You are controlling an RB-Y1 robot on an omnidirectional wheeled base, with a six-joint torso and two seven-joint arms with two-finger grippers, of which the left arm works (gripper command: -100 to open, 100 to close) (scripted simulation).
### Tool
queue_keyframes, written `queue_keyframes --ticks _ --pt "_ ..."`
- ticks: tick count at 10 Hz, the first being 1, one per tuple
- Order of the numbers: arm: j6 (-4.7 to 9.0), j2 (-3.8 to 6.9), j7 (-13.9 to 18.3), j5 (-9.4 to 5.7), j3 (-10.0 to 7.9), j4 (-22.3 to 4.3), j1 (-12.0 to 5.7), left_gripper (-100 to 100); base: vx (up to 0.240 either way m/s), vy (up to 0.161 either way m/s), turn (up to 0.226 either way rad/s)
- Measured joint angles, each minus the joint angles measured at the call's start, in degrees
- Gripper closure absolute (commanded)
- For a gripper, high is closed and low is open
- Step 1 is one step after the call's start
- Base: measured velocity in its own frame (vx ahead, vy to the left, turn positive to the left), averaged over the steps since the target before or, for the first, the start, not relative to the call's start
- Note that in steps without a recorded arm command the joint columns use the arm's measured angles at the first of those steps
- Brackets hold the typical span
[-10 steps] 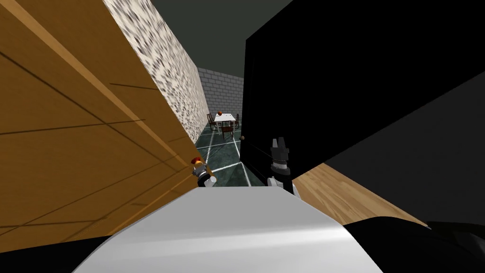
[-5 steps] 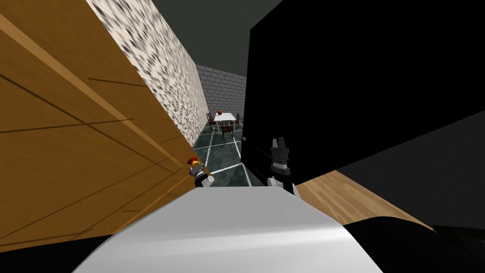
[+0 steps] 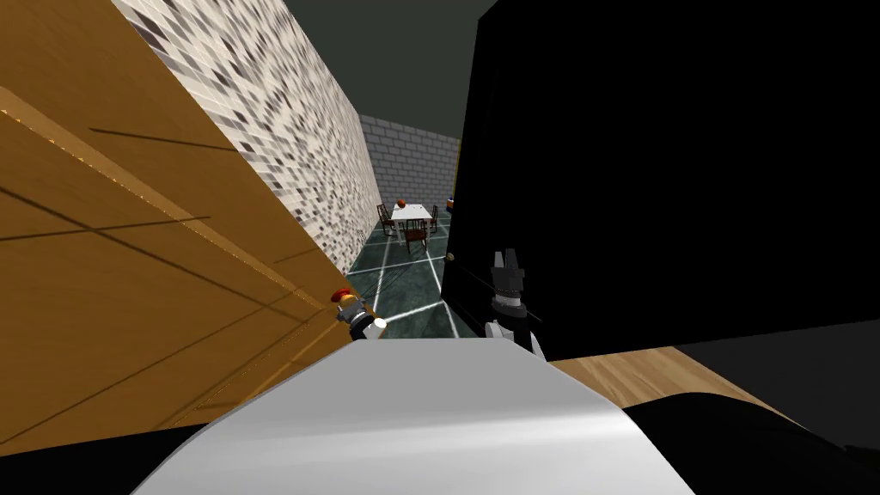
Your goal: Push the door open
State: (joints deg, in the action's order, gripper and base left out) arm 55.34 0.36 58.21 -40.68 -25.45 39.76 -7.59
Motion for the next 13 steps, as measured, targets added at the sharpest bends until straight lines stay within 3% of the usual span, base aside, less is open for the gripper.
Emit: queue_keyframes --ticks 2,4,5,6,7,8,10,11,12,13 --pt "-0.37 -1.19 -0.91 -1.0 -1.38 1.67 0.81 100 0.203 0.087 0.07" --pt "1.01 -2.5 -1.34 -1.81 -2.82 1.18 0.57 100 0.148 0.008 0.045" --pt "1.22 -2.54 -1.39 -1.88 -2.95 1.16 0.61 100 0.047 0.113 0.037" --pt "0.5 -2.5 -1.92 -2.22 -3.13 1.97 1.0 100 0.064 0.138 0.02" --pt "0.73 -1.82 -1.84 -2.36 -3.25 0.72 0.35 100 0.117 0.125 0.042" --pt "0.34 -1.78 -2.27 -2.66 -3.53 2.09 1.0 100 0.101 0.104 0.058" --pt "2.28 0.39 -1.27 -3.05 -4.08 -2.0 -1.16 100 0.115 0.12 0.051" --pt "2.81 0.92 -0.95 -3.2 -4.36 -2.57 -1.34 100 0.046 0.049 -0.027" --pt "2.2 0.36 -1.7 -3.28 -4.52 -0.17 -0.25 100 0.119 0.071 0.075" --pt "1.78 0.48 -2.06 -3.8 -5.03 0.09 -0.02 100 0.188 0.104 0.123"
